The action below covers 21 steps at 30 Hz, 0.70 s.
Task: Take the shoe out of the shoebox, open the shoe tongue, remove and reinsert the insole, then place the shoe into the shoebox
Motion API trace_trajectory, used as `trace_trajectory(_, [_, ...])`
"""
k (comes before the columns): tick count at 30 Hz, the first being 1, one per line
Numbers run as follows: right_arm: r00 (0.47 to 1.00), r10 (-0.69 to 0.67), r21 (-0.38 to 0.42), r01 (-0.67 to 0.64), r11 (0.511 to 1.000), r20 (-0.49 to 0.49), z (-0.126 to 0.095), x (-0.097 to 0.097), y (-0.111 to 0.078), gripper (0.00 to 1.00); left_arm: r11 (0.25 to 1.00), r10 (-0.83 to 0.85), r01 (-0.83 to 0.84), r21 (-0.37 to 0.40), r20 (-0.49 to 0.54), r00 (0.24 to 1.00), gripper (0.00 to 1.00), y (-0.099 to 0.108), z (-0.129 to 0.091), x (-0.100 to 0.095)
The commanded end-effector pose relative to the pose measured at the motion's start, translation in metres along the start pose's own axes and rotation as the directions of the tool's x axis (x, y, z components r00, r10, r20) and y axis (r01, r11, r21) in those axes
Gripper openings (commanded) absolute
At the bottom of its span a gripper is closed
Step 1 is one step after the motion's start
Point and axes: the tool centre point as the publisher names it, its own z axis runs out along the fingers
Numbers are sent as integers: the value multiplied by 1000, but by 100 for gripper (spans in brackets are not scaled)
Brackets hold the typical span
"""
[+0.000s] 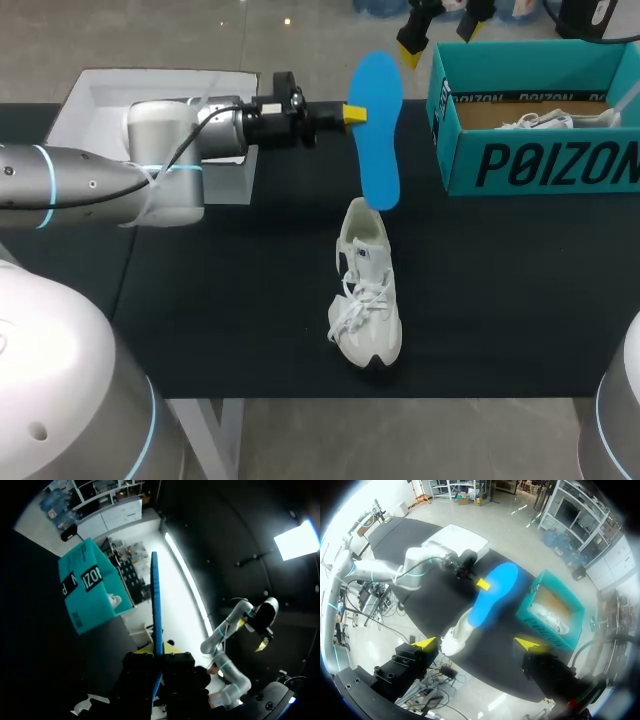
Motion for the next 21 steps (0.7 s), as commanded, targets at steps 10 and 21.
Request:
trace_trajectory(10, [1000, 28, 21, -28, 999, -12, 13, 5, 1, 100, 1000, 1, -1, 7, 7, 1000, 0, 3, 0, 3])
trace_trajectory(21, [993, 118, -10, -118, 993, 6, 21, 26, -5, 100, 1000, 1, -1, 7, 7, 1000, 0, 3, 0, 3])
